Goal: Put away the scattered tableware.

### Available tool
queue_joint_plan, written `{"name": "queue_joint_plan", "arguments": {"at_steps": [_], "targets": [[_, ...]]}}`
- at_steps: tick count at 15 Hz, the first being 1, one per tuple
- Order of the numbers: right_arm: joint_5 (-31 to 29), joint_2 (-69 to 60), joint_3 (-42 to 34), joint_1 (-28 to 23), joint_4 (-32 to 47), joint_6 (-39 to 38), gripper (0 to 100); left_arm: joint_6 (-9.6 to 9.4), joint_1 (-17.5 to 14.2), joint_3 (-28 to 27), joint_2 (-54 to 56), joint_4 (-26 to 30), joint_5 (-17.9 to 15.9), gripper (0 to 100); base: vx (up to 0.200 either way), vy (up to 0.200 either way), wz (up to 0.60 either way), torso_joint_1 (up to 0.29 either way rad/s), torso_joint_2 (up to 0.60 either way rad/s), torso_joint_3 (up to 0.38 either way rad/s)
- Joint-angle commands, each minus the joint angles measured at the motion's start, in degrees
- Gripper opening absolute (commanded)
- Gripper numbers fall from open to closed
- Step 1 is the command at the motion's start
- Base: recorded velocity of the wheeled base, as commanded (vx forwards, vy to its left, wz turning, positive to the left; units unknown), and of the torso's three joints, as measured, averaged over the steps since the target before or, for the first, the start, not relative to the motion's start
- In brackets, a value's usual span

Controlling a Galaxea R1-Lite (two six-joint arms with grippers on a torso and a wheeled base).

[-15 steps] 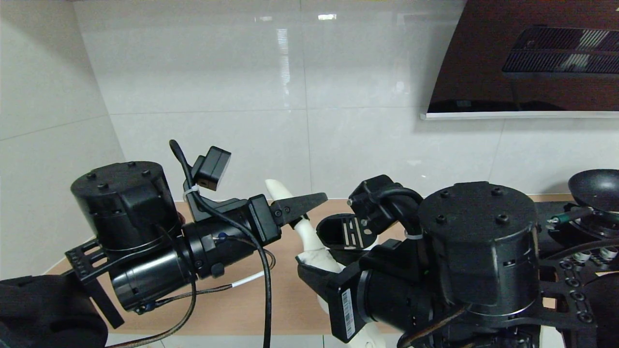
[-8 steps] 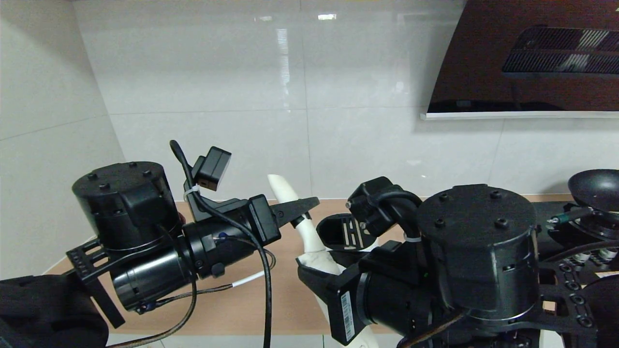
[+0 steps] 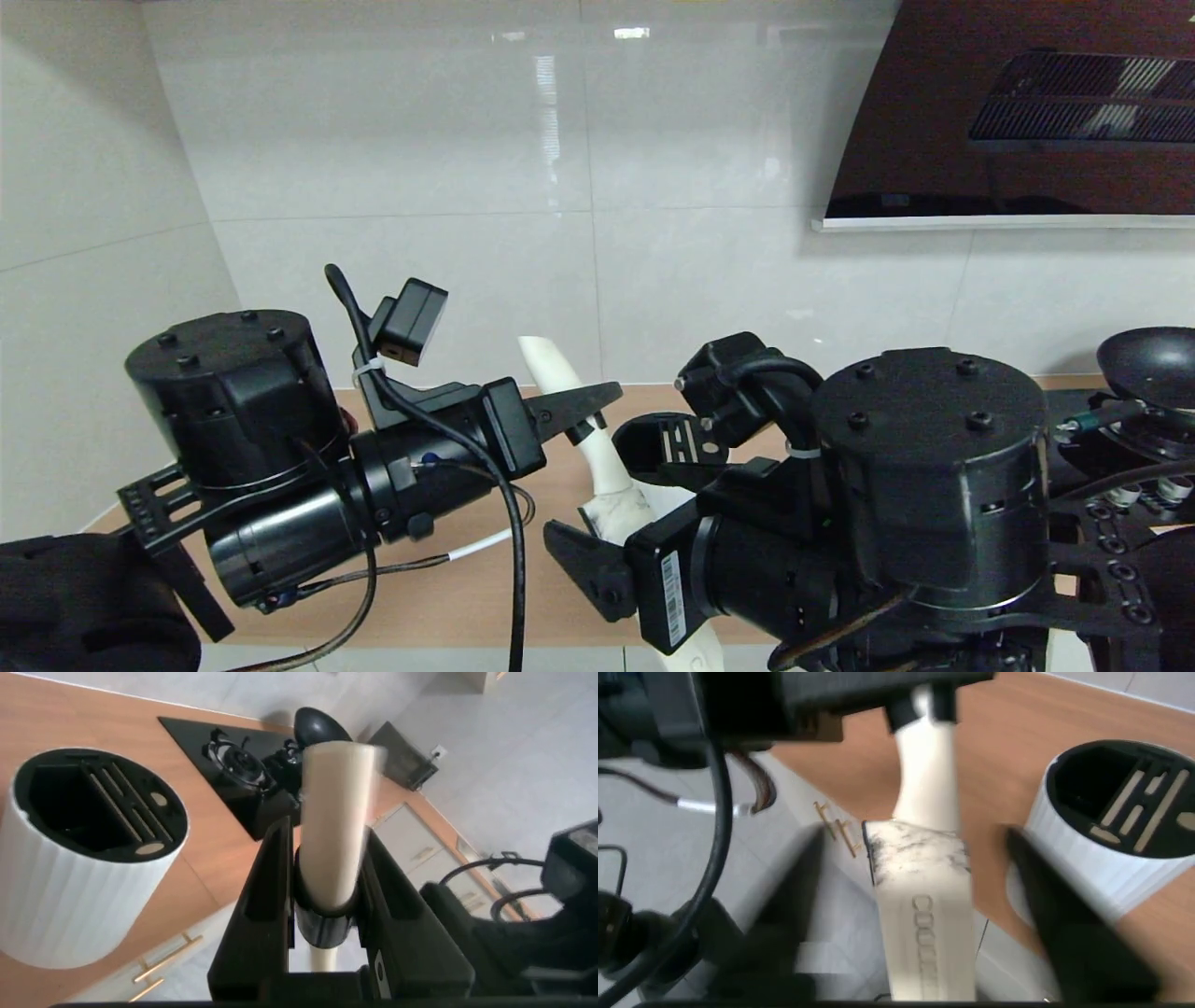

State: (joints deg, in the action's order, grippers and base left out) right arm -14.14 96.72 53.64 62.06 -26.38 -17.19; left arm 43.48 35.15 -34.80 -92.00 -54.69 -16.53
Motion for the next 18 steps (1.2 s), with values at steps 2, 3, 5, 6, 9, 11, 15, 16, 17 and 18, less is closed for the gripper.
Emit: {"name": "queue_joint_plan", "arguments": {"at_steps": [2, 3, 5, 6, 9, 11, 15, 16, 17, 18], "targets": [[-0.36, -1.18, -0.11, -0.28, 0.1, 0.14, 100, -1.74, 0.36, -1.49, 0.6, 1.16, 2.56, 0, 0.0, 0.0, 0.0, 0.0, 0.0, 0.0], [-0.71, -1.97, -0.2, -0.71, 0.19, 0.31, 100, -3.41, 0.36, -2.9, 0.6, 3.36, 5.02, 0, 0.0, 0.0, 0.0, 0.0, 0.0, 0.0], [-0.8, -5.23, -0.99, -4.41, 0.45, 1.54, 100, -7.62, 0.27, -9.05, 1.3, 10.04, 14.33, 0, 0.0, 0.0, 0.0, 0.0, 0.0, 0.0], [-0.71, -7.07, -0.99, -7.39, 0.54, 2.86, 100, -9.56, 0.27, -13.45, 1.74, 14.17, 18.99, 0, 0.0, 0.0, 0.0, 0.0, 0.0, 0.0], [-0.19, -12.87, -1.08, -14.69, 2.83, 4.36, 100, -15.18, -1.31, -27.33, 0.86, 26.03, 23.21, 0, 0.0, 0.0, 0.0, 0.0, 0.0, 0.0], [1.48, -15.42, -0.99, -17.94, 4.06, 4.53, 100, -18.7, -1.48, -34.72, -2.48, 31.22, 27.43, 0, 0.0, 0.0, 0.0, 0.0, 0.0, 0.0], [2.63, -15.6, -0.82, -20.84, 4.23, 4.53, 100, -27.14, 1.42, -44.82, -13.03, 33.33, 40.88, 0, 0.0, 0.0, 0.0, 0.0, 0.0, 0.0], [2.63, -15.07, -0.82, -21.02, 4.23, 4.62, 100, -29.95, 1.94, -46.32, -15.05, 32.63, 45.97, 0, 0.0, 0.0, 0.0, 0.0, 0.0, 0.0], [2.63, -14.89, -0.82, -21.02, 4.14, 4.62, 100, -29.42, 3.26, -45.26, -14.87, 31.84, 46.68, 0, 0.0, 0.0, 0.0, 0.0, 0.0, 0.0], [2.63, -14.89, -0.9, -21.11, 4.23, 4.62, 100, -29.25, 4.05, -44.39, -15.22, 31.04, 46.59, 0, 0.0, 0.0, 0.0, 0.0, 0.0, 0.0]]}}
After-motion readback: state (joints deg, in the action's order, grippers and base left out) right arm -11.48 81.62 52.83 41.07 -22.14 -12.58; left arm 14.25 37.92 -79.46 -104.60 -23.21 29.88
